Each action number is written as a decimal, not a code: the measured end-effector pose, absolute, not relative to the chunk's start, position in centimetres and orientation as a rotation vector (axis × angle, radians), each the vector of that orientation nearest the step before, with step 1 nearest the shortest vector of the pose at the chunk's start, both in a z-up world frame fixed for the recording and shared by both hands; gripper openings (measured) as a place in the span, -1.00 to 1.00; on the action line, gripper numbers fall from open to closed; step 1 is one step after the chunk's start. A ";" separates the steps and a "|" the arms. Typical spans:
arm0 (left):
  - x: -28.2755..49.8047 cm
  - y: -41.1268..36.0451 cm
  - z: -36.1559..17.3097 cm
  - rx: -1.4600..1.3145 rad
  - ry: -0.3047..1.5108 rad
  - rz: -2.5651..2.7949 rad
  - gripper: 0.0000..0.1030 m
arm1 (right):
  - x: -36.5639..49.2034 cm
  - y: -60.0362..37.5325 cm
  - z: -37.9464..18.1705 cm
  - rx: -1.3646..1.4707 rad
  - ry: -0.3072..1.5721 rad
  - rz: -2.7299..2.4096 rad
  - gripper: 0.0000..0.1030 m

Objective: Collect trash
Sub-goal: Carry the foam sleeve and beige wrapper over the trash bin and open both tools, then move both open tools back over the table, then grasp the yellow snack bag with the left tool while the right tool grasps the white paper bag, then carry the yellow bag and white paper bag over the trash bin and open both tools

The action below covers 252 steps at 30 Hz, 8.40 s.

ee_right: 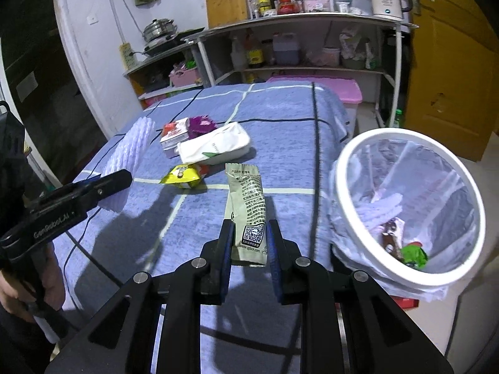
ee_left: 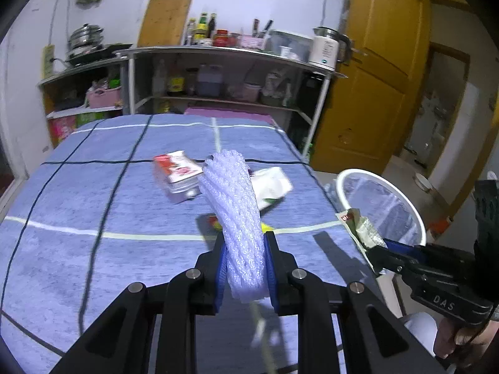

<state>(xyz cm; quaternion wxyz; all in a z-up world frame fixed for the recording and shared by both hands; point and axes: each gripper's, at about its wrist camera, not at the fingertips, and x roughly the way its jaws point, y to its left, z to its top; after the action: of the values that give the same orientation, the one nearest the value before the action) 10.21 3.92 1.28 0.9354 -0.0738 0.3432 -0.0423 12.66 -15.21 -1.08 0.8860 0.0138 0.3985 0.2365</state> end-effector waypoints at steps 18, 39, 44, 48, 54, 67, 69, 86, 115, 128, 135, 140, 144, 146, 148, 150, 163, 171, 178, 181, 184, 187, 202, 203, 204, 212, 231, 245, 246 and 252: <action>13.5 -4.9 1.9 -0.072 0.701 -0.263 -0.56 | 13.2 -23.5 -0.3 0.098 0.799 0.331 -0.57; 19.3 -12.8 0.0 -0.032 0.750 -0.438 -0.56 | 15.7 -30.3 -1.9 0.146 0.826 0.185 -0.57; 20.5 -14.1 -1.0 -0.031 0.775 -0.463 -0.56 | 16.4 -31.2 -2.4 0.153 0.840 0.169 -0.57; 21.1 -14.8 -1.6 -0.026 0.788 -0.482 -0.56 | 17.0 -31.4 -2.8 0.156 0.851 0.163 -0.57; 21.7 -15.5 -2.1 -0.021 0.798 -0.495 -0.50 | 18.1 -31.7 -3.3 0.168 0.869 0.166 -0.56; 20.9 -14.4 -1.5 -0.043 0.775 -0.479 -0.26 | 17.3 -31.7 -2.9 0.173 0.853 0.166 -0.39; 20.5 -14.1 -1.1 -0.042 0.769 -0.469 -0.26 | 16.9 -31.4 -2.6 0.174 0.845 0.170 -0.39; 15.5 -8.9 1.1 -0.043 0.712 -0.354 -0.26 | 13.2 -27.1 -0.3 0.127 0.799 0.260 -0.39; 11.1 1.9 -0.3 -0.138 0.722 -0.160 -0.18 | 11.3 -19.0 -0.7 0.058 0.808 0.443 -0.05; 13.1 4.9 -1.2 -0.185 0.739 -0.099 0.21 | 12.4 -17.8 -0.8 0.047 0.810 0.478 -0.05; 15.3 4.3 -2.2 -0.210 0.770 -0.092 0.22 | 13.1 -17.6 -1.0 0.045 0.817 0.477 -0.05; 17.4 4.1 -3.2 -0.225 0.802 -0.070 0.22 | 13.7 -17.5 -1.1 0.044 0.819 0.474 -0.05; 18.5 4.0 -4.0 -0.220 0.834 -0.051 0.18 | 14.2 -17.4 -1.2 0.046 0.824 0.473 -0.05; 18.6 4.0 -4.6 -0.216 0.853 -0.045 -0.04 | 14.7 -17.3 -1.3 0.048 0.827 0.475 -0.05; 18.6 4.3 -4.8 -0.217 0.857 -0.037 -0.05 | 15.1 -17.1 -1.4 0.047 0.828 0.479 -0.05; 18.1 4.8 -4.8 -0.226 0.850 -0.039 -0.06 | 15.5 -16.8 -1.4 0.046 0.827 0.486 -0.05; 15.3 8.0 -3.2 -0.225 0.795 -0.006 -0.07 | 17.7 -12.6 -1.9 0.004 0.834 0.572 0.00; 14.6 10.0 -2.6 -0.233 0.771 0.013 -0.07 | 21.0 -8.8 -1.7 -0.081 0.813 0.589 0.00; 14.9 11.0 -2.8 -0.244 0.766 0.003 -0.07 | 24.9 -6.4 -3.1 -0.132 0.841 0.572 0.00; 15.0 11.2 -3.0 -0.246 0.765 -0.003 -0.07 | 26.4 -6.0 -3.8 -0.131 0.864 0.563 0.00; 15.1 11.4 -3.2 -0.251 0.766 -0.006 -0.07 | 27.6 -5.7 -4.3 -0.123 0.880 0.558 0.00; 15.4 11.7 -3.4 -0.256 0.770 -0.009 -0.07 | 28.4 -5.8 -4.6 -0.091 0.897 0.568 0.00; 15.0 11.4 -3.6 -0.248 0.773 -0.007 -0.07 | 26.7 -6.0 -3.6 -0.072 0.862 0.592 -0.63; 14.9 11.3 -3.6 -0.247 0.774 -0.007 -0.07 | 26.6 -6.1 -3.6 -0.072 0.862 0.591 -0.64; 14.8 11.2 -3.6 -0.246 0.774 -0.007 -0.07 | 26.4 -6.1 -3.6 -0.070 0.862 0.590 -0.64; 14.3 10.6 -2.6 -0.225 0.763 -0.010 -0.07 | 24.3 -7.6 -2.9 -0.052 0.847 0.588 -0.65; 13.7 3.9 0.9 -0.141 0.715 -0.115 -0.07 | 19.0 -16.3 0.2 0.070 0.778 0.482 -0.66; 16.9 -5.9 1.9 -0.070 0.702 -0.311 -0.07 | 17.2 -27.0 0.3 0.163 0.760 0.276 -0.65; 17.1 -6.4 1.9 -0.069 0.704 -0.321 -0.07 | 17.2 -27.6 0.3 0.169 0.760 0.265 -0.65; 18.5 -9.2 1.1 -0.055 0.719 -0.376 -0.07 | 17.3 -30.6 -0.4 0.193 0.768 0.203 -0.65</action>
<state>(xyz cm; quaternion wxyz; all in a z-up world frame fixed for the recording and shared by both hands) 18.50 -9.20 1.11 0.9185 -0.0266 0.3497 -0.1828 17.30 -30.59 -0.37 0.9177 0.0938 0.3733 0.0985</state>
